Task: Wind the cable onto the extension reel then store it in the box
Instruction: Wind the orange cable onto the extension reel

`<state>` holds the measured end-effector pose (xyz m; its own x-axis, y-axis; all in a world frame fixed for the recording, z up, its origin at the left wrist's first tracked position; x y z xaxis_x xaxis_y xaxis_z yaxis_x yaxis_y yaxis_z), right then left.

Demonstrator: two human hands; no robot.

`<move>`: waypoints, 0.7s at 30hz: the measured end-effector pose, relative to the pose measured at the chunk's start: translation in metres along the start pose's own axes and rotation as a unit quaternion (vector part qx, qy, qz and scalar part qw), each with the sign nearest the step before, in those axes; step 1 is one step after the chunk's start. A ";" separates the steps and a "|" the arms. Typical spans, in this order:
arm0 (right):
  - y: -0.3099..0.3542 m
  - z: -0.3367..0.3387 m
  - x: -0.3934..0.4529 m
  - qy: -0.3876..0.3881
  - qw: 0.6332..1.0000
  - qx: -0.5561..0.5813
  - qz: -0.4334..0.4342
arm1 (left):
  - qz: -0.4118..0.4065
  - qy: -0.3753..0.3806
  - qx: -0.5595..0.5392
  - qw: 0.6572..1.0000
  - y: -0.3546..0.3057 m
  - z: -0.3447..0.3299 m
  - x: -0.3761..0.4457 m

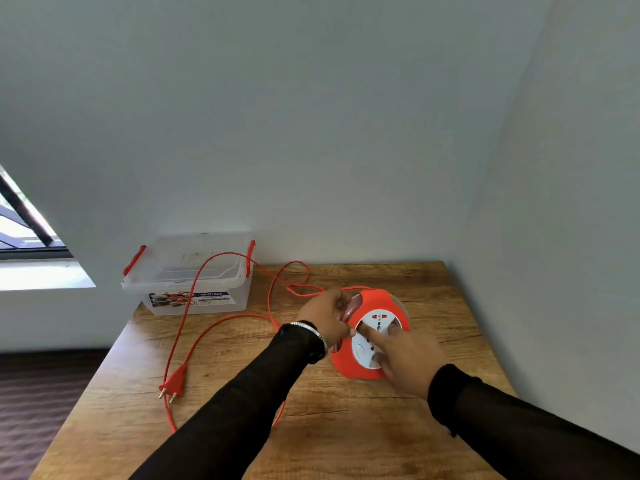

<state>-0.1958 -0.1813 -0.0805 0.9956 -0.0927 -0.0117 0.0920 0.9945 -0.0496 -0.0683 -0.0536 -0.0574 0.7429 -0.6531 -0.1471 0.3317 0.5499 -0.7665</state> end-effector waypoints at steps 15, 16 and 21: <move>0.028 -0.012 0.009 -0.011 0.754 0.573 -0.321 | 0.067 -0.117 -0.260 0.956 0.028 -0.042 -0.041; 0.029 -0.012 0.011 -0.007 0.722 0.606 -0.334 | 0.064 -0.120 -0.266 0.954 0.028 -0.043 -0.044; 0.038 -0.007 0.013 0.042 0.506 0.759 -0.407 | 0.056 -0.151 -0.275 0.948 0.030 -0.051 -0.051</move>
<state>-0.1796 -0.1454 -0.0895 0.6197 -0.4394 -0.6504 0.4419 -0.4895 0.7517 -0.1262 -0.0306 -0.1048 0.9153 -0.3830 -0.1249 -0.0510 0.1976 -0.9790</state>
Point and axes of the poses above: each hand's wrist, its own x-axis towards the middle knuckle, its own z-axis out of the back of the hand, y = z × x, the point moved 1 cm from there along x, towards the middle knuckle
